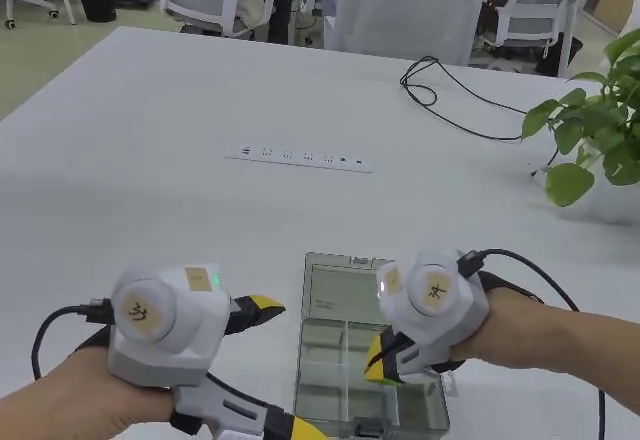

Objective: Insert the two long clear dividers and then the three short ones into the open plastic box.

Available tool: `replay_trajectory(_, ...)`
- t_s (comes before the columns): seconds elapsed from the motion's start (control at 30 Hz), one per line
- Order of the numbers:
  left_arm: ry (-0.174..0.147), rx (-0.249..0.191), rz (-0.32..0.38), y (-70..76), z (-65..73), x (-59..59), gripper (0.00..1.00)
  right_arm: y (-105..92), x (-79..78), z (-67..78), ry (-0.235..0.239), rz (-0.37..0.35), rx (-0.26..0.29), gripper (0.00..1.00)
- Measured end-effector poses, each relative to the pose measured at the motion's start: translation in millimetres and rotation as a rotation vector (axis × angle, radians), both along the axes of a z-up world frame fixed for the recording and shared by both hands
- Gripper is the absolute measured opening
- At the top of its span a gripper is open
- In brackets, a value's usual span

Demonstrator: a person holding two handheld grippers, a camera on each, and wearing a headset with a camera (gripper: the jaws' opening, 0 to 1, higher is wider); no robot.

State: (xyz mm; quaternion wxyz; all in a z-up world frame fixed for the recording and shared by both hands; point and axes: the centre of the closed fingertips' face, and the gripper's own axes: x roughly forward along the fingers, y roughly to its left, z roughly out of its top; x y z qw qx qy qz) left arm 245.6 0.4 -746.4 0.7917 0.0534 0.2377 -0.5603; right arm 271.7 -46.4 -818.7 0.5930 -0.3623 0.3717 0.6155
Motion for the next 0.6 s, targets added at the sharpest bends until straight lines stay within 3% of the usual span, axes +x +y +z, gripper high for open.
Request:
replay_trajectory(0.3,0.001,0.006,0.003,2.6,0.0,-0.6,1.00,-6.8,4.2,11.8,0.026,-0.097,0.069,0.12)
replay_trajectory(0.43,0.004,0.004,0.010,4.3,-0.1,-0.3,1.00,-8.4,4.9,25.2,0.038,-0.140,0.133,0.18)
replay_trajectory(0.6,0.003,0.006,0.014,6.3,0.0,0.1,1.00,-17.7,6.9,36.7,0.030,-0.167,0.167,0.24)
